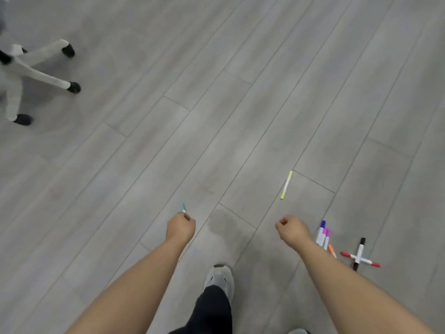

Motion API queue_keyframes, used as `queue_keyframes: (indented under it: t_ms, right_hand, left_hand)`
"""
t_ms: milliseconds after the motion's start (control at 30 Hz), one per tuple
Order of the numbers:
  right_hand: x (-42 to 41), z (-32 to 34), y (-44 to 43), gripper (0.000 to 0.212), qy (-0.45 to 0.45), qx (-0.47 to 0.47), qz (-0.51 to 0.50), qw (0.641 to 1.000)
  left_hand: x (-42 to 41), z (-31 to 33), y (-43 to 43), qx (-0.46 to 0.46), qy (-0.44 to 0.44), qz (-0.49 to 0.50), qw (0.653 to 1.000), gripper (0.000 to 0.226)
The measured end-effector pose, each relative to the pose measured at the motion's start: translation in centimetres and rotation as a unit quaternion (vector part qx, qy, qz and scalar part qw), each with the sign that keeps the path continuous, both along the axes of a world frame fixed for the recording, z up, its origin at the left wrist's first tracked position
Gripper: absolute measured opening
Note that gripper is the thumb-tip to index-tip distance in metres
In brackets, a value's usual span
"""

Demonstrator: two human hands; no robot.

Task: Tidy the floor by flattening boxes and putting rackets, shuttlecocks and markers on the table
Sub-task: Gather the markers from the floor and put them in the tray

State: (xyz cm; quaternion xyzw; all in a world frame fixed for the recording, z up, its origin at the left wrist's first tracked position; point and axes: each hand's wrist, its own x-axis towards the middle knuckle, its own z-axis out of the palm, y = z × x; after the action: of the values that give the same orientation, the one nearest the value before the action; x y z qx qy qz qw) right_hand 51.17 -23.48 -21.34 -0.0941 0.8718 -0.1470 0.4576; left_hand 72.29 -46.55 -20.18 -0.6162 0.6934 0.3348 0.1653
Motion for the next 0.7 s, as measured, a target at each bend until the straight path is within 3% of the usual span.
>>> queue_keyframes:
  t_ms: [167,333,433,567,700]
  right_hand:
    - [-4.2,-12.9,-2.4,0.016,0.067,0.013,-0.062,0.996]
    - [-7.6,-19.2,-5.1,0.038,0.186,0.0,-0.167,0.968]
    - [-8.4,-21.3,-6.2,0.045,0.22,-0.004,-0.163,0.962]
    - [-8.3,-22.7,-6.7,0.03,0.252,-0.02,-0.116,0.961]
    - [-6.9,-22.8,-6.1,0.025,0.281,-0.051,-0.064,0.956]
  left_hand:
    - [0.8,-13.8,-2.7,-0.03,-0.011,0.011,0.999,0.036]
    - [2.0,-21.5,-4.0,-0.11,-0.05,0.053,0.991,0.04]
    - [2.2,-23.8,-3.7,-0.14,-0.018,0.035,0.989,0.027]
    - [-0.5,-24.5,-2.8,-0.194,0.044,-0.088,0.976,0.021]
    - [-7.8,-24.0,0.5,-0.16,0.177,-0.097,0.966,0.022]
